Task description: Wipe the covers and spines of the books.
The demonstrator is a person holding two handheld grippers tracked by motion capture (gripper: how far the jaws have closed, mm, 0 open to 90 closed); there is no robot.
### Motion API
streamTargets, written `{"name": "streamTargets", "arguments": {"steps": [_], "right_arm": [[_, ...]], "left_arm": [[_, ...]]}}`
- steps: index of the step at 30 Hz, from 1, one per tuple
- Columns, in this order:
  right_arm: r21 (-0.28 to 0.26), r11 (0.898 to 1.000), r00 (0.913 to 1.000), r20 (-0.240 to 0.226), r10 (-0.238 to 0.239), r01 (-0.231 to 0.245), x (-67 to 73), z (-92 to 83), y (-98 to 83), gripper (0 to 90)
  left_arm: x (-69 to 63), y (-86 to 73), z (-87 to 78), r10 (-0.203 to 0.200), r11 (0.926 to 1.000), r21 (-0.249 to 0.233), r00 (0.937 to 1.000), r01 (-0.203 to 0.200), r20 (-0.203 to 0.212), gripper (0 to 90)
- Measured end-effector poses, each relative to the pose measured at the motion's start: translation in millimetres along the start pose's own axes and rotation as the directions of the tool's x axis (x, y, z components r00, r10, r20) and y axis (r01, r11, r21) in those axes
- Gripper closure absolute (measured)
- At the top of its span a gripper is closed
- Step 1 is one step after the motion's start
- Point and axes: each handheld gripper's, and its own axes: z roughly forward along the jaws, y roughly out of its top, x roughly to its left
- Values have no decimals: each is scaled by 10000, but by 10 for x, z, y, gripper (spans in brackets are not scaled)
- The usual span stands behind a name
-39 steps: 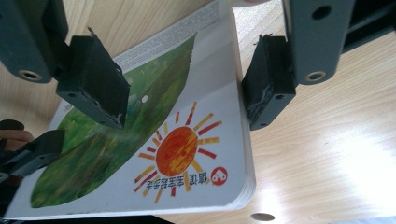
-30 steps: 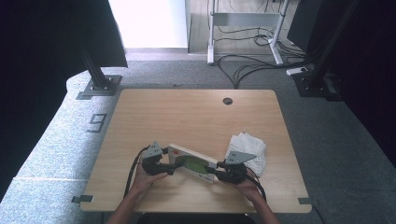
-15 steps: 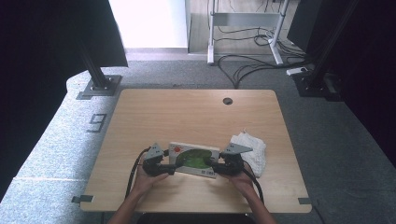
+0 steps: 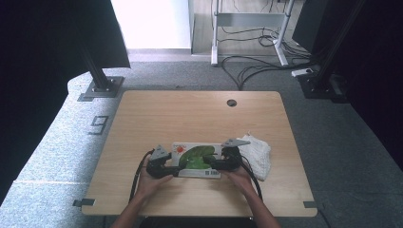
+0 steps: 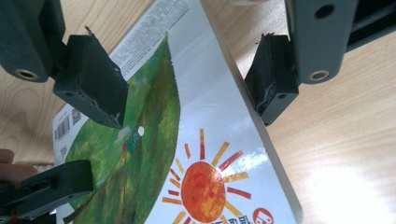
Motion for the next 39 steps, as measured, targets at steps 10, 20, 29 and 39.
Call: {"name": "streamTargets", "arguments": {"steps": [10, 20, 29, 39], "right_arm": [[963, 9903, 9950, 90, 999, -1003, -90, 126, -7, 214], [1553, 9751, 9867, 613, 1505, -1584, -166, 197, -31, 100], [957, 9891, 9750, 2029, 904, -1116, -193, -13, 4, 142], [507, 9861, 8793, 4616, 1176, -1585, -525, -428, -49, 130]], "left_arm": [[28, -30, 81, -334, 9968, 727, 9994, 325, 106, 281], [40, -65, 156, -531, 9905, 1284, 9984, 501, 199, 255], [106, -90, 137, -1014, 9868, 1312, 9939, 950, 433, 181], [17, -82, 78, -282, 9921, 1221, 9996, 285, -46, 211]]}}
